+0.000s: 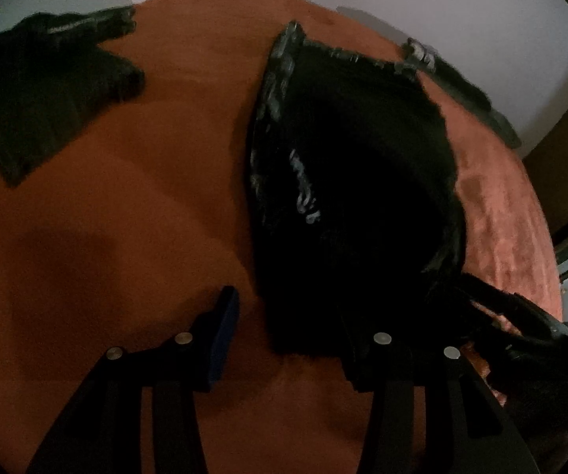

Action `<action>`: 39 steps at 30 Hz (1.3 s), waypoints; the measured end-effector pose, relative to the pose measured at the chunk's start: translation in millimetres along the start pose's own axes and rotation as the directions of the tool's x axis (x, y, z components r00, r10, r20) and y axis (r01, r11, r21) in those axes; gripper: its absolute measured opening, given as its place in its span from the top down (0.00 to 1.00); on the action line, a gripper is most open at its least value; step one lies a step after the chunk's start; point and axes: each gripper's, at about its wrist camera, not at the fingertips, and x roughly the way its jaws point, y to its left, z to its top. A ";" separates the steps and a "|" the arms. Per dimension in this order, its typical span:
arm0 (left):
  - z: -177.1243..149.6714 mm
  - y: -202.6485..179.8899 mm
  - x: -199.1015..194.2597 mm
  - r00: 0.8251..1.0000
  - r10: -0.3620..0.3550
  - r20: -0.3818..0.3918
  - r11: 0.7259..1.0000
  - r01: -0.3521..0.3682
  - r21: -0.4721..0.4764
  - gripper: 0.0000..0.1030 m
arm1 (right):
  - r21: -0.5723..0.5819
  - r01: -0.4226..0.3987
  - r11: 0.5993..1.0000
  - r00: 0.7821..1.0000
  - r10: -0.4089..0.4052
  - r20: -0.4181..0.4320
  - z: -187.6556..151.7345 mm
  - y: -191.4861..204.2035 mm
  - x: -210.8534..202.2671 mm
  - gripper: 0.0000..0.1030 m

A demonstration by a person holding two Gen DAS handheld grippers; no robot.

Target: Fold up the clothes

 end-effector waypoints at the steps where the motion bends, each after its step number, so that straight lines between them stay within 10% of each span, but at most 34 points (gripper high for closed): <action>1: 6.3 2.3 -7.4 1.000 0.004 0.019 1.000 -0.004 -0.001 0.53 | -0.034 0.032 0.999 0.999 -0.032 0.011 1.0 4.0 -6.1 0.35; 6: 32.8 31.3 -29.2 0.997 -0.001 0.075 0.996 0.008 -0.088 0.53 | -0.252 0.126 0.960 0.990 -0.107 0.089 -1.5 21.4 -34.5 0.35; 15: 34.2 88.3 -20.4 0.998 -0.007 0.064 0.954 0.026 -0.299 0.53 | -0.722 0.323 0.612 0.947 -0.218 0.238 -47.2 66.1 -34.7 0.35; 22: 27.7 81.2 -15.7 0.999 -0.005 0.040 0.961 0.016 -0.277 0.53 | -0.830 0.241 0.503 0.961 -0.240 0.134 -67.2 69.7 -17.6 0.35; 27: 25.8 78.4 -14.1 0.999 -0.010 0.032 0.963 0.018 -0.268 0.53 | -0.900 0.273 0.340 0.943 -0.281 0.180 -85.9 85.1 2.2 0.26; 39: 21.1 77.9 -12.0 1.000 0.006 0.020 0.965 0.000 -0.264 0.53 | -0.917 0.300 0.262 0.923 -0.321 0.211 -70.2 89.4 39.5 0.25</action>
